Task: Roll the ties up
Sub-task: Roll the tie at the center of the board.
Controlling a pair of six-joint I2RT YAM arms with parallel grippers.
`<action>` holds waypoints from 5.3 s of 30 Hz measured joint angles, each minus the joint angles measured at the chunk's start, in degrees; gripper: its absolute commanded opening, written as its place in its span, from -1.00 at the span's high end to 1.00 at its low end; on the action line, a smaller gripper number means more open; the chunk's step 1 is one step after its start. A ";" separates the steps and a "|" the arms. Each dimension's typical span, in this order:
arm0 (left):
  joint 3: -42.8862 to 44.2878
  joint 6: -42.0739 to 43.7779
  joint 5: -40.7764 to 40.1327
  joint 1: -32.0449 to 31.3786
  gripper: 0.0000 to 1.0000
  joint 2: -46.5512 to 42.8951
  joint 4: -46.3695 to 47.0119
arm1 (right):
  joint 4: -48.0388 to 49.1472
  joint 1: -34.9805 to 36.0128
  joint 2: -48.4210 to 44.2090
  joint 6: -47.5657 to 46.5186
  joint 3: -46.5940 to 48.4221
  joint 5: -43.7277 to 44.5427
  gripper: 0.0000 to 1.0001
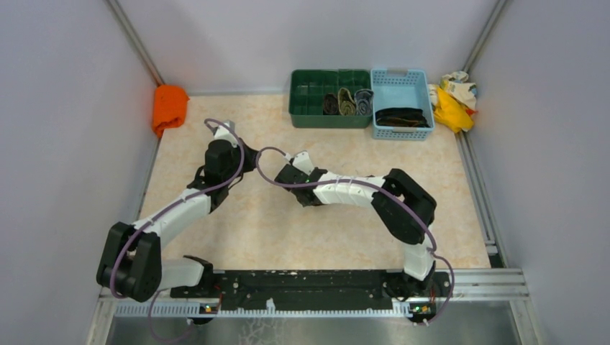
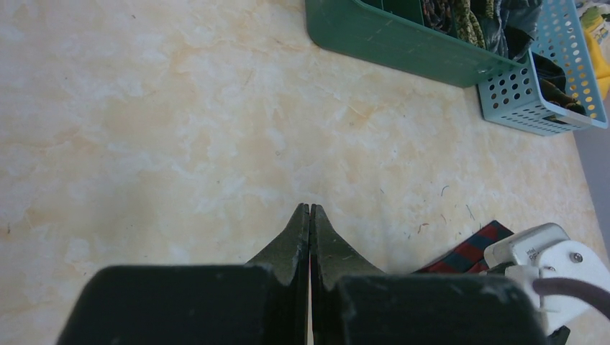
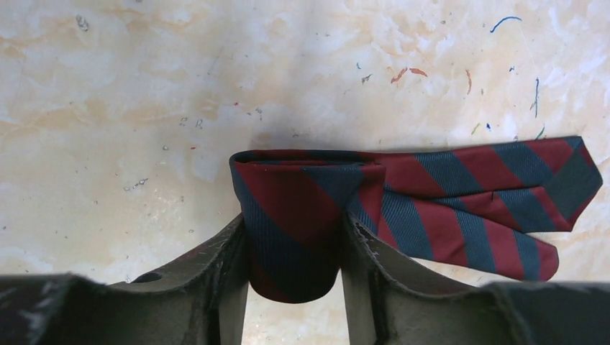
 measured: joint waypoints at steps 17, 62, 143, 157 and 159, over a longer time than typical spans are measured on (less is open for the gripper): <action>6.43 0.66 5.51 0.26 1.00 6.78 1.09 | 26.91 -8.02 -12.48 9.79 -18.86 -30.95 0.37; 6.25 3.19 19.12 -14.05 1.00 21.62 0.48 | 49.09 -11.17 -28.02 24.98 -47.39 -44.52 -0.13; 12.92 6.38 10.16 -14.45 1.00 28.06 -9.42 | 25.46 -6.19 -13.57 1.70 -19.10 -46.07 -0.64; 13.86 6.91 10.21 -14.12 1.00 28.50 -10.32 | 13.86 -14.80 -30.99 2.67 -25.73 -25.07 -0.18; 13.86 6.91 10.21 -14.12 1.00 28.50 -10.32 | 12.04 -14.95 -30.51 3.63 -28.02 -23.39 -0.06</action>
